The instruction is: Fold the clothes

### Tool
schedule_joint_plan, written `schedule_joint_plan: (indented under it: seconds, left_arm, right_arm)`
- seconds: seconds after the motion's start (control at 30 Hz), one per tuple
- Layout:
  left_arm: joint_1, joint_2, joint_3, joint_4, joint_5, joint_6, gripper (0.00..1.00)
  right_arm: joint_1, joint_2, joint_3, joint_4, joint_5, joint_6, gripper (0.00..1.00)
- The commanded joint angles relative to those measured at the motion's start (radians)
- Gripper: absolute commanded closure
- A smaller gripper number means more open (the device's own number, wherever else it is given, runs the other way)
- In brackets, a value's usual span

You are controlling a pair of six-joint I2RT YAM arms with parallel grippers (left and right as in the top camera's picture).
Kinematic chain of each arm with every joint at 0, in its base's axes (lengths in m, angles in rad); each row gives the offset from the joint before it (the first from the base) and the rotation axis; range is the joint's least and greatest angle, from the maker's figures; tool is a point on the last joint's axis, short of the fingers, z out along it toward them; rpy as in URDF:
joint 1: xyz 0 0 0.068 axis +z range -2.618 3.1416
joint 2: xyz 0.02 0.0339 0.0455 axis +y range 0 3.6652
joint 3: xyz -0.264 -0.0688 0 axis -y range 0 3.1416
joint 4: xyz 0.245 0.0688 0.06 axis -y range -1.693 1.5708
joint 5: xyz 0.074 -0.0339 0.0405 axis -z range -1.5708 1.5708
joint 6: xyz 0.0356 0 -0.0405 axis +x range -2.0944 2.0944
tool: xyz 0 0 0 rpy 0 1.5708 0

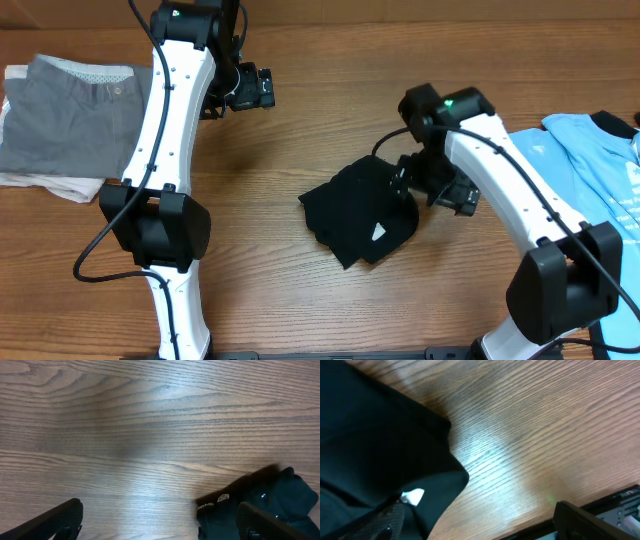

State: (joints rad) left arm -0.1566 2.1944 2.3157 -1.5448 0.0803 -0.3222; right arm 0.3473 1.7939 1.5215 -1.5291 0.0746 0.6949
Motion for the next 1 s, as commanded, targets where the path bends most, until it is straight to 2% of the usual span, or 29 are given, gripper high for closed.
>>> schedule_joint_plan:
  seconds: [0.0,0.1,0.17,0.27,0.33,0.47,0.67,0.77,0.87,0.97]
  left_arm:
    - [-0.003,0.010,-0.005,0.001,-0.010,0.008,0.00]
    - [-0.003,0.010,-0.005,0.003,-0.010,0.008,0.00]
    - [-0.003,0.010,-0.005,0.006,-0.010,0.008,0.00]
    - [-0.003,0.010,-0.005,0.005,-0.010,0.009,0.00]
    - [-0.003,0.010,-0.005,0.004,-0.010,0.012,0.00]
    - [-0.001,0.010,-0.005,0.005,-0.010,0.012,0.00]
    - [-0.001,0.010,-0.005,0.005,-0.010,0.012,0.00]
    - [-0.001,0.010,-0.005,0.005,-0.010,0.012,0.00]
    - [-0.001,0.010,-0.005,0.005,-0.010,0.012,0.00]
    - [-0.001,0.010,-0.005,0.004,-0.011,0.012,0.00]
  right_arm:
    - [-0.001,-0.023,0.029,-0.017,-0.018,0.001,0.00]
    - [0.020,-0.023,0.029,0.028,-0.134,-0.083,0.02]
    - [0.066,-0.023,0.013,0.121,-0.243,-0.217,0.03]
    - [0.122,-0.020,-0.029,0.201,-0.248,-0.283,0.03]
    - [0.148,-0.017,-0.064,0.239,-0.248,-0.285,0.05]
    - [0.175,-0.015,-0.165,0.341,-0.267,-0.275,0.16]
    - [0.175,-0.015,-0.260,0.448,-0.283,-0.273,0.19]
    - [0.175,-0.015,-0.273,0.490,-0.317,-0.273,0.27]
    - [0.175,-0.015,-0.274,0.522,-0.340,-0.273,0.39]
    - [0.175,-0.015,-0.274,0.533,-0.354,-0.267,0.62]
